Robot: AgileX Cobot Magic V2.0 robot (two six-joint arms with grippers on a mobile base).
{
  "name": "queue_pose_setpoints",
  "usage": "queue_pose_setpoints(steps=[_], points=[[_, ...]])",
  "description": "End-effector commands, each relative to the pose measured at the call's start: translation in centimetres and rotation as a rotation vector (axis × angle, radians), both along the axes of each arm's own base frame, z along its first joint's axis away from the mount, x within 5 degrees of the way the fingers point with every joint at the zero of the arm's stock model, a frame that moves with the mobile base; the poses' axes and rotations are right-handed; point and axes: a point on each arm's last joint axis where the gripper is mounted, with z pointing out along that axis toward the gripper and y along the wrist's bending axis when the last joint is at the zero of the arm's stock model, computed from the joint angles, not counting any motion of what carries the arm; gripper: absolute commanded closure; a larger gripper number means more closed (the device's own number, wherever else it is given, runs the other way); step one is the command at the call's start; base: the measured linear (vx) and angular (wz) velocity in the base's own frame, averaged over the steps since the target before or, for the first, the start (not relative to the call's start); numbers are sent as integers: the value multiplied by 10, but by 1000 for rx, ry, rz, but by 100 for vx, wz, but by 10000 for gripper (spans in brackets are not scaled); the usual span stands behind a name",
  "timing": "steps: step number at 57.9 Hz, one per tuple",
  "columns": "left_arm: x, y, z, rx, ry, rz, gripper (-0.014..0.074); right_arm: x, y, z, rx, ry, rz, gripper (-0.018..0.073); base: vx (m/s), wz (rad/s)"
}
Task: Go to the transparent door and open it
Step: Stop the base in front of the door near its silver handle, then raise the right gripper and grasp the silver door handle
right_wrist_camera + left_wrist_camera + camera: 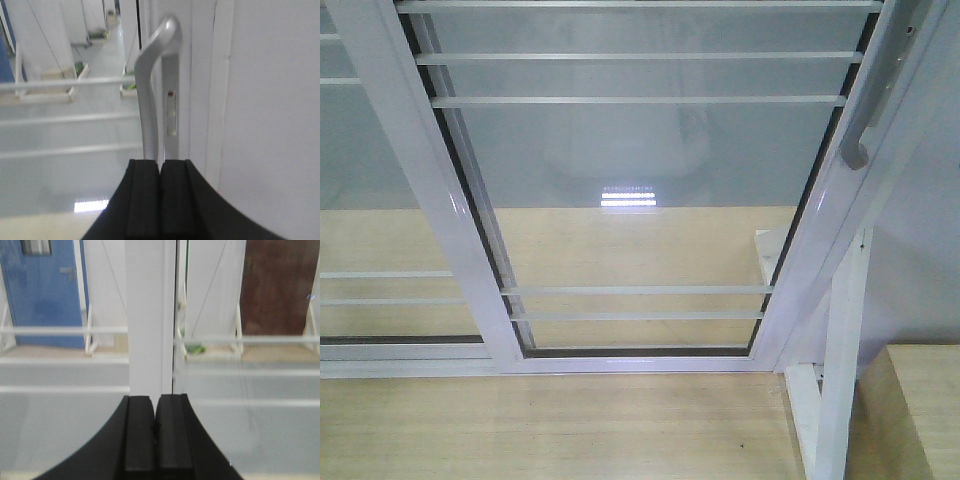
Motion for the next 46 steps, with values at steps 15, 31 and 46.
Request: queue_pose_setpoints(steps=[15,31,46], points=[[33,0,-7,-4,26,-7,430,52,-3,-13,-52,-1,24,375,0,0],[37,0,-10,13,45,-8,129,70,0,-13,-76,-157,64,45,0,0],[39,0,-11,13,43,-9,93,98,4,-30,-143,-165,136,49,0,0]])
